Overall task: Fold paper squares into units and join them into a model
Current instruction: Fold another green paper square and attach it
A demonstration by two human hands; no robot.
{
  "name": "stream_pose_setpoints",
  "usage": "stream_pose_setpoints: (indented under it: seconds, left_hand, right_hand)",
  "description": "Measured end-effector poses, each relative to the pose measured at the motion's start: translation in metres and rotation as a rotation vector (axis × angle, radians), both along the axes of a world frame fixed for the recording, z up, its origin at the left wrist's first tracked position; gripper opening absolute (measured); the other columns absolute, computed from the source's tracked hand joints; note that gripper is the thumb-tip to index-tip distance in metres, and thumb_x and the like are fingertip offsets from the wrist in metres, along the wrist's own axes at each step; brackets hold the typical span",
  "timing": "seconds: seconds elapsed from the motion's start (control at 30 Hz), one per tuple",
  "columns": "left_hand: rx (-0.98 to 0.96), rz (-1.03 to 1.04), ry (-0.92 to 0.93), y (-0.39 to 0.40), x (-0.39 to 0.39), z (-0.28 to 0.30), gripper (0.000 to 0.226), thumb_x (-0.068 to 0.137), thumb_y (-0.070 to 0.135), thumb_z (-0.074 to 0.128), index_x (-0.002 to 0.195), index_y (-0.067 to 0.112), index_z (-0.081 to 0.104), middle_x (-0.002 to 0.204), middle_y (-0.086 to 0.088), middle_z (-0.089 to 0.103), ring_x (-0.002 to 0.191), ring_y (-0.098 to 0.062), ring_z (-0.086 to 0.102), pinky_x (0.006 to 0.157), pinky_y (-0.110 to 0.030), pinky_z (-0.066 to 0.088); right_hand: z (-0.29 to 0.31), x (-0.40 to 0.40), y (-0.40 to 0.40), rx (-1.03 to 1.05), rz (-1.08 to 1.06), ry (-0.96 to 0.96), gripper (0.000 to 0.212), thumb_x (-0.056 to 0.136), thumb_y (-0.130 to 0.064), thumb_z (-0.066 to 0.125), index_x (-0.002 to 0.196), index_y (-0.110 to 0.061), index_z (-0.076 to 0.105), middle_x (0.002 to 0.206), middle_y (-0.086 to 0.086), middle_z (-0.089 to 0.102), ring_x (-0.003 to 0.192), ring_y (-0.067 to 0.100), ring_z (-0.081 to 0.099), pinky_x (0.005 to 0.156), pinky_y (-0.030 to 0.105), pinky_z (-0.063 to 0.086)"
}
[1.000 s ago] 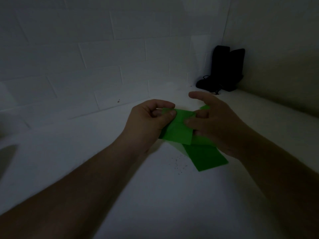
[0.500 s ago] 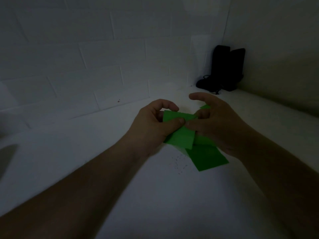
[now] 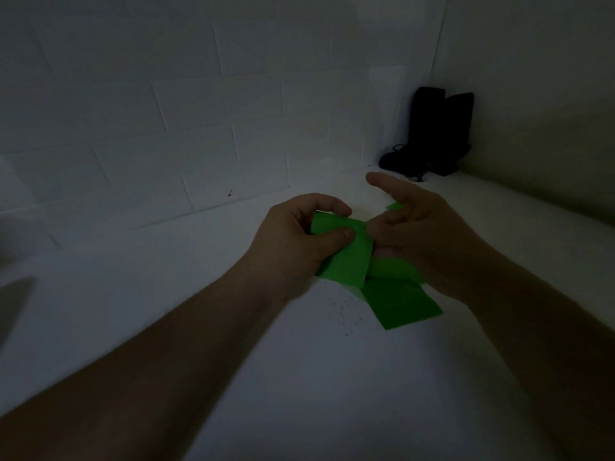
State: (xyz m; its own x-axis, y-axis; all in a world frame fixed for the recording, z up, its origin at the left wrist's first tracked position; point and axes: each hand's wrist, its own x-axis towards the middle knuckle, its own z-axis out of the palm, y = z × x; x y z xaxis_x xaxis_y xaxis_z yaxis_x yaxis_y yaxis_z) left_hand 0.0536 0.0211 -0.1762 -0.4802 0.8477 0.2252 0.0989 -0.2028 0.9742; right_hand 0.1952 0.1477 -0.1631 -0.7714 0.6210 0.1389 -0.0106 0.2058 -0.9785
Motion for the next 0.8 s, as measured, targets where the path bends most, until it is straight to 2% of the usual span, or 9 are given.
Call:
stream_pose_setpoints:
  seconds: [0.07,0.17,0.2,0.23,0.3,0.37,0.53,0.67,0.8]
  left_hand:
    - [-0.015,0.007,0.000,-0.001,0.000,0.000,0.018,0.087,-0.005,0.074,0.099,0.008,0.071,0.082,-0.009,0.075,0.072,-0.023,0.073,0.057,-0.027,0.058]
    - [-0.031,0.011,-0.008,-0.001,-0.001,0.000,0.017,0.088,-0.005,0.073,0.097,0.009,0.070,0.084,-0.011,0.075,0.074,-0.025,0.073,0.057,-0.028,0.059]
    - [-0.031,0.013,-0.011,-0.001,-0.002,-0.001,0.017,0.088,-0.005,0.073,0.096,0.010,0.070,0.085,-0.013,0.075,0.075,-0.027,0.073,0.059,-0.030,0.060]
    - [-0.032,0.015,-0.013,0.000,-0.002,-0.001,0.017,0.089,-0.005,0.072,0.095,0.010,0.069,0.085,-0.013,0.074,0.074,-0.027,0.072,0.059,-0.030,0.060]
    - [-0.039,0.022,-0.019,0.000,-0.002,-0.001,0.015,0.090,-0.005,0.070,0.094,0.010,0.069,0.083,-0.014,0.072,0.071,-0.025,0.070,0.056,-0.028,0.058]
    - [-0.039,0.023,-0.042,0.001,-0.002,-0.001,0.013,0.092,-0.003,0.068,0.092,0.010,0.069,0.082,-0.016,0.071,0.070,-0.025,0.068,0.056,-0.028,0.057]
    - [-0.008,0.043,-0.041,0.004,-0.004,-0.003,0.015,0.091,-0.004,0.069,0.088,0.011,0.070,0.076,-0.010,0.072,0.068,-0.021,0.069,0.065,-0.032,0.061]
    - [0.020,0.077,0.017,0.003,-0.004,-0.003,0.014,0.087,-0.007,0.072,0.086,0.007,0.070,0.074,-0.005,0.073,0.066,-0.016,0.071,0.062,-0.028,0.060]
    - [0.030,0.072,0.058,0.003,-0.004,-0.003,0.013,0.087,-0.006,0.073,0.087,0.006,0.071,0.077,-0.006,0.074,0.070,-0.017,0.072,0.066,-0.029,0.062]
  right_hand:
    - [-0.001,0.000,0.001,-0.003,0.011,0.000,0.072,0.092,0.011,0.058,0.146,-0.035,0.048,0.101,0.032,0.068,0.102,0.048,0.067,0.091,0.062,0.056]
    - [-0.001,0.001,-0.003,0.145,0.015,-0.039,0.063,0.094,0.004,0.061,0.133,-0.044,0.056,0.098,0.032,0.067,0.099,0.052,0.064,0.085,0.064,0.056]
    - [0.000,0.001,-0.004,0.206,0.009,-0.049,0.056,0.092,0.002,0.065,0.126,-0.041,0.062,0.095,0.023,0.071,0.095,0.045,0.068,0.082,0.058,0.060]
    - [0.000,0.001,-0.005,0.255,0.000,-0.054,0.049,0.089,0.002,0.069,0.118,-0.037,0.067,0.091,0.011,0.074,0.088,0.032,0.072,0.075,0.045,0.063]
    - [0.002,0.002,-0.006,0.384,-0.026,-0.081,0.040,0.084,0.002,0.074,0.102,-0.034,0.071,0.087,-0.012,0.074,0.076,0.004,0.071,0.065,0.015,0.056]
    - [0.003,0.000,-0.008,0.509,-0.073,-0.124,0.038,0.082,-0.002,0.077,0.093,-0.038,0.071,0.086,-0.026,0.070,0.075,-0.006,0.067,0.063,0.005,0.048]
    - [0.002,0.000,-0.008,0.509,-0.123,-0.074,0.036,0.079,-0.005,0.081,0.089,-0.039,0.073,0.082,-0.030,0.069,0.074,-0.001,0.067,0.065,0.007,0.049]
    - [0.001,0.000,-0.009,0.418,-0.128,-0.022,0.032,0.079,0.000,0.080,0.087,-0.031,0.075,0.084,-0.011,0.075,0.079,0.021,0.071,0.076,0.026,0.060]
    - [0.001,-0.002,-0.007,0.324,-0.135,-0.027,0.031,0.079,0.004,0.077,0.083,-0.027,0.077,0.080,0.000,0.076,0.081,0.027,0.072,0.077,0.037,0.063]
